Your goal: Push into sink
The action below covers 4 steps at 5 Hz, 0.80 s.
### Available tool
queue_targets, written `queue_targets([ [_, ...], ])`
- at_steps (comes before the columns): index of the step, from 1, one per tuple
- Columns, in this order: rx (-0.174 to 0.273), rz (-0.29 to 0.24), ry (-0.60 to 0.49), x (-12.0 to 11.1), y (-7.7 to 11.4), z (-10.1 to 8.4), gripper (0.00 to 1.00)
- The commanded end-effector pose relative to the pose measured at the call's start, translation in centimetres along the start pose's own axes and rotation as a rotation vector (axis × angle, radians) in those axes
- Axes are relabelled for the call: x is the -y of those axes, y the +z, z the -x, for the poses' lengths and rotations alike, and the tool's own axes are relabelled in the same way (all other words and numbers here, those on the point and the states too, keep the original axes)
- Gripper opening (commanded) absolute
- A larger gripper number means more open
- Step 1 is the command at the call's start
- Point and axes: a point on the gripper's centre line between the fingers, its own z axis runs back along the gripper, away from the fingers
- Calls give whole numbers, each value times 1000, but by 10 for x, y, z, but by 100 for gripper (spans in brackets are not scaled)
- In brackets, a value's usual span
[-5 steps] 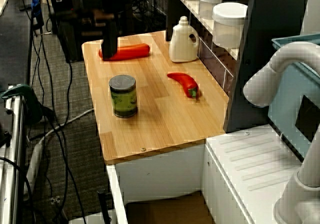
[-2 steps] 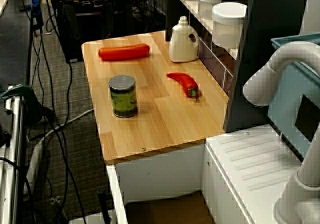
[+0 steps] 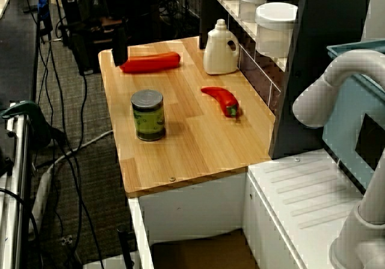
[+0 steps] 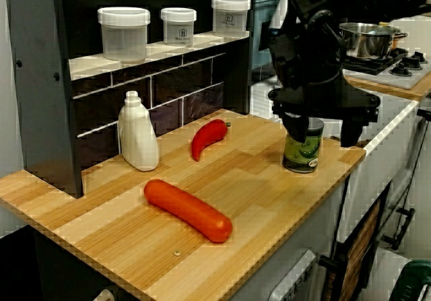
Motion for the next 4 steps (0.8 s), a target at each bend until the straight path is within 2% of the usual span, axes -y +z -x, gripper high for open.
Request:
queue_targets([
  [1,-35,-64,51,5,-27,14,100],
  [2,-36,-67,68,4,-32,13,100],
  [3,-24,-57,94,1,-26,9,100],
  [4,-32,-42,99,-2,-27,8,100],
])
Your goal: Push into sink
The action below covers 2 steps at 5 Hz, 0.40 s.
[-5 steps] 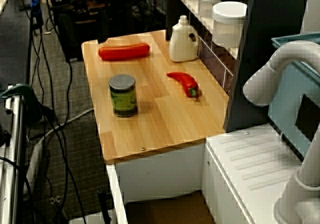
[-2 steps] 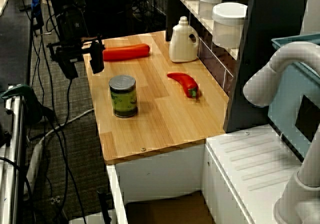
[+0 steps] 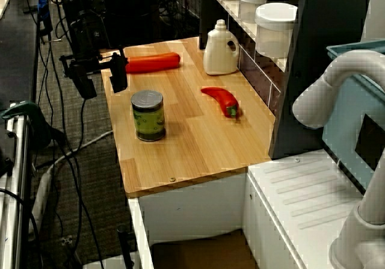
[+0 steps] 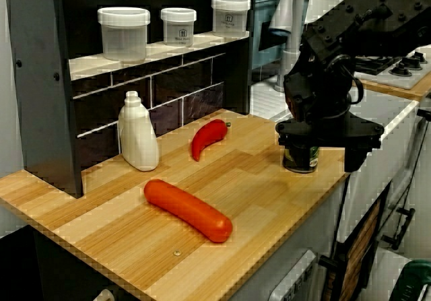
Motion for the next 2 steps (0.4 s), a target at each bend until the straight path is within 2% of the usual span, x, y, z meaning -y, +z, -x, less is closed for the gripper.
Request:
queue_targets([
  [1,-30,4,-24,-7,1,-5,0],
  [2,-34,11,-29,-6,0,-6,0],
])
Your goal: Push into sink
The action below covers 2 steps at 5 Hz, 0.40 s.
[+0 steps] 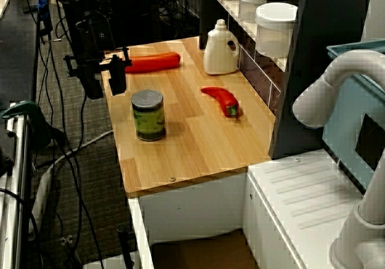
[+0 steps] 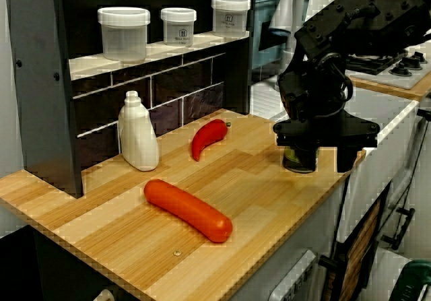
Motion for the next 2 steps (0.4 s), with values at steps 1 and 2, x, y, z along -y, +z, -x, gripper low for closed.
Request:
queue_targets([
  [1,-12,-13,-26,-2,3,-3,0],
  [2,-12,-12,-18,-3,-3,-3,0],
])
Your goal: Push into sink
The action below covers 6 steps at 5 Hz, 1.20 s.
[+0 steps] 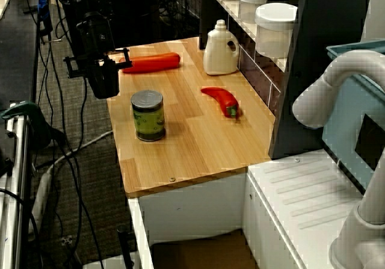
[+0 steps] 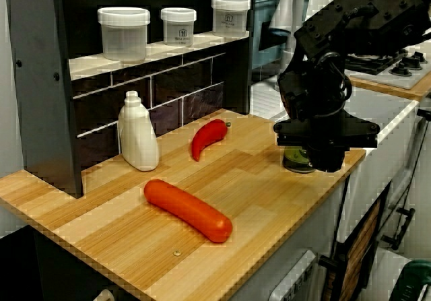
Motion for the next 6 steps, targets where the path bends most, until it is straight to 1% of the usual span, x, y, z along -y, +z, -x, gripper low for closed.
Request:
queue_targets([
  [1,-5,-13,14,-8,-17,-9,0],
  [2,-17,-25,23,-14,-32,-17,0],
  [4,-36,-13,57,-29,-52,-35,0],
  [5,-39,2,78,-34,-58,-40,0],
  [6,-39,36,90,-29,-61,-47,0],
])
